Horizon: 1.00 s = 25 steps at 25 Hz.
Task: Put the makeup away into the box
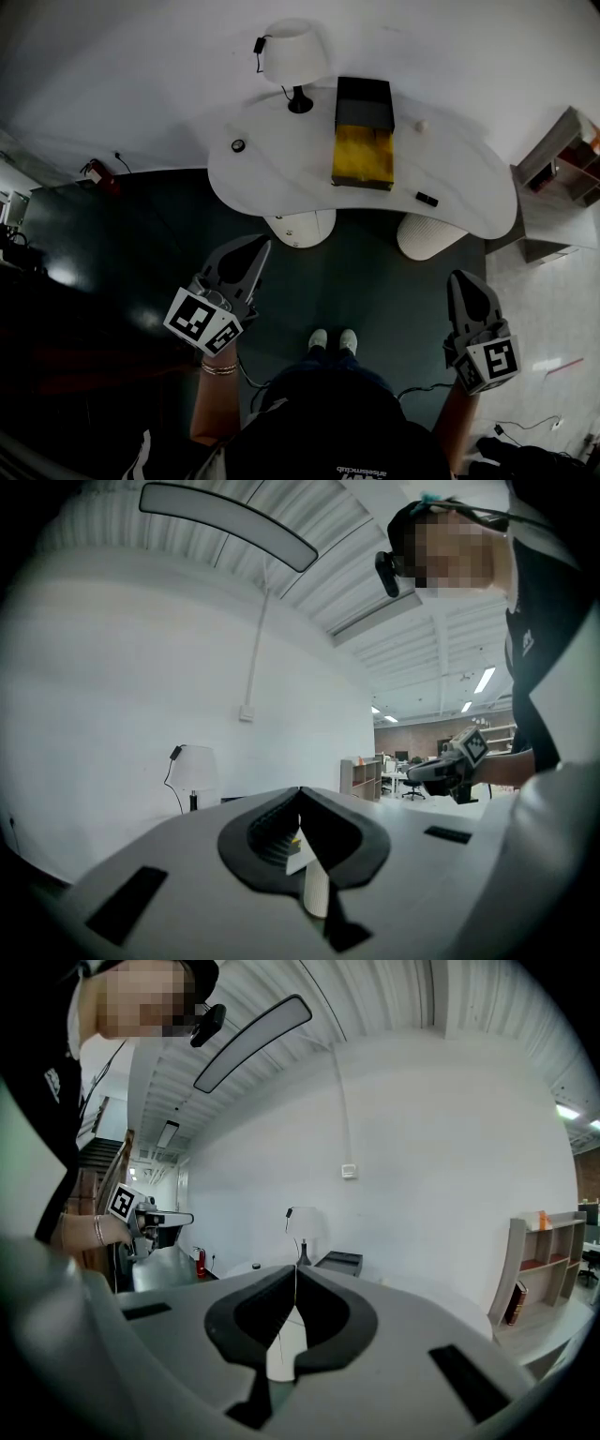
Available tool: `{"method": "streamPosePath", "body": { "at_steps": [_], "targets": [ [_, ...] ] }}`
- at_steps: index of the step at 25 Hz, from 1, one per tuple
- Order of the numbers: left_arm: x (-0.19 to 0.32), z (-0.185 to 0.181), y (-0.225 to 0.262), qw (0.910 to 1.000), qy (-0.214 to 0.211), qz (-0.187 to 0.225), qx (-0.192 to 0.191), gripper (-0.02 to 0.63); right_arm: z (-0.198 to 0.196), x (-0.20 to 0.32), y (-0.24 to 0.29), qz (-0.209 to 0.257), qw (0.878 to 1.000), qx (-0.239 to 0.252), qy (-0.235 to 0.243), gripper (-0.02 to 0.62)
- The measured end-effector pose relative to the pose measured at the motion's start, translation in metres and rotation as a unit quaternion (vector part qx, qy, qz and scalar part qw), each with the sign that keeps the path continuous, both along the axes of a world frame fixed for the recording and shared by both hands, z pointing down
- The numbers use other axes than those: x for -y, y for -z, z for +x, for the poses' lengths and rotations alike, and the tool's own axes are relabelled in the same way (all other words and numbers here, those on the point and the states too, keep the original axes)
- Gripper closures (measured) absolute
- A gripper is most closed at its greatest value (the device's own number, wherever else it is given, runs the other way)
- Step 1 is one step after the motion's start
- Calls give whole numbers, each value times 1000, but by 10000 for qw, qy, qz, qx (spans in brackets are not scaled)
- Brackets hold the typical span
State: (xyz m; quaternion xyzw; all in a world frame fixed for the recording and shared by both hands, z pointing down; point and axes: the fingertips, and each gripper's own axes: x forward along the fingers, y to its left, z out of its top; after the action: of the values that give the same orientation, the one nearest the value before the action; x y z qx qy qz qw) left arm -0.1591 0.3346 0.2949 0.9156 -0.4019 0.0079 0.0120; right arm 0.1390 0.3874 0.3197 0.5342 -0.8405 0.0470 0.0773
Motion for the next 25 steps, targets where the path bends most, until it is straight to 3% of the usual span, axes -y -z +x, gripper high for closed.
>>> {"method": "streamPosePath", "body": {
  "at_steps": [7, 20, 25],
  "targets": [
    [4, 16, 1, 10000, -36, 10, 3, 589, 8, 8, 3, -21, 9984, 555, -91, 577],
    [16, 75, 0, 9999, -161, 44, 38, 589, 52, 20, -3, -18, 9993, 384, 40, 577],
    [17, 101, -5, 9998, -206, -3, 50, 589, 69, 23, 1, -18, 9977, 682, -2, 577]
  ]
}}
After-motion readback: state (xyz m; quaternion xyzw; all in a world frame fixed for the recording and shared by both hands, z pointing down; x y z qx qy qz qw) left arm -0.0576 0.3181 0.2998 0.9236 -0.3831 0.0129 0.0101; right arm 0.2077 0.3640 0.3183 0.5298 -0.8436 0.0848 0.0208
